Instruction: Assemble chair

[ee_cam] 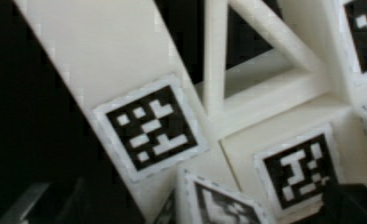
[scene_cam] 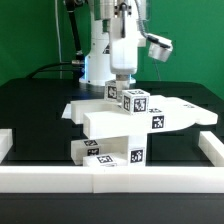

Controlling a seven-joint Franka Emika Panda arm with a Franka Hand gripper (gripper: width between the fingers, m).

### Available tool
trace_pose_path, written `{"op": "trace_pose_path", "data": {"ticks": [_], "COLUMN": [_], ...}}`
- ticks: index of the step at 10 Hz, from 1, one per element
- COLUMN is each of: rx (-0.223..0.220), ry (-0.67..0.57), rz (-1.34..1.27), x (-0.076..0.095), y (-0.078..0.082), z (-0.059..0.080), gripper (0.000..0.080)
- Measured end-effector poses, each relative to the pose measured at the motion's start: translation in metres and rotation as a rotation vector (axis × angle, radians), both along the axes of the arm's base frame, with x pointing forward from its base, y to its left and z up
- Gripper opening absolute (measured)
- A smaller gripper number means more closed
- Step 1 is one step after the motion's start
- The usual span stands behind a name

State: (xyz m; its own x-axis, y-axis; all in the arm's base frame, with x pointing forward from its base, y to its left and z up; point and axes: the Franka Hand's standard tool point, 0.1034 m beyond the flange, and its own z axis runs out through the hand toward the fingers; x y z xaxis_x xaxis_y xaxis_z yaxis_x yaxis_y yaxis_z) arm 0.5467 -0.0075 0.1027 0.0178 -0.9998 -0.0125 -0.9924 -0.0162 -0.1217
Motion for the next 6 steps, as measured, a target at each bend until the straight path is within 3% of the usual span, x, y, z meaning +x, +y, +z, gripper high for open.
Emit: {"op": "trace_pose_path", "data": {"ticks": [6], "rx": [-0.060], "ry": [-0.005], "rz": [0.455], "x": [-0.0001], "y": [-0.0019], "z": [0.0000], "gripper": [0.0649]}}
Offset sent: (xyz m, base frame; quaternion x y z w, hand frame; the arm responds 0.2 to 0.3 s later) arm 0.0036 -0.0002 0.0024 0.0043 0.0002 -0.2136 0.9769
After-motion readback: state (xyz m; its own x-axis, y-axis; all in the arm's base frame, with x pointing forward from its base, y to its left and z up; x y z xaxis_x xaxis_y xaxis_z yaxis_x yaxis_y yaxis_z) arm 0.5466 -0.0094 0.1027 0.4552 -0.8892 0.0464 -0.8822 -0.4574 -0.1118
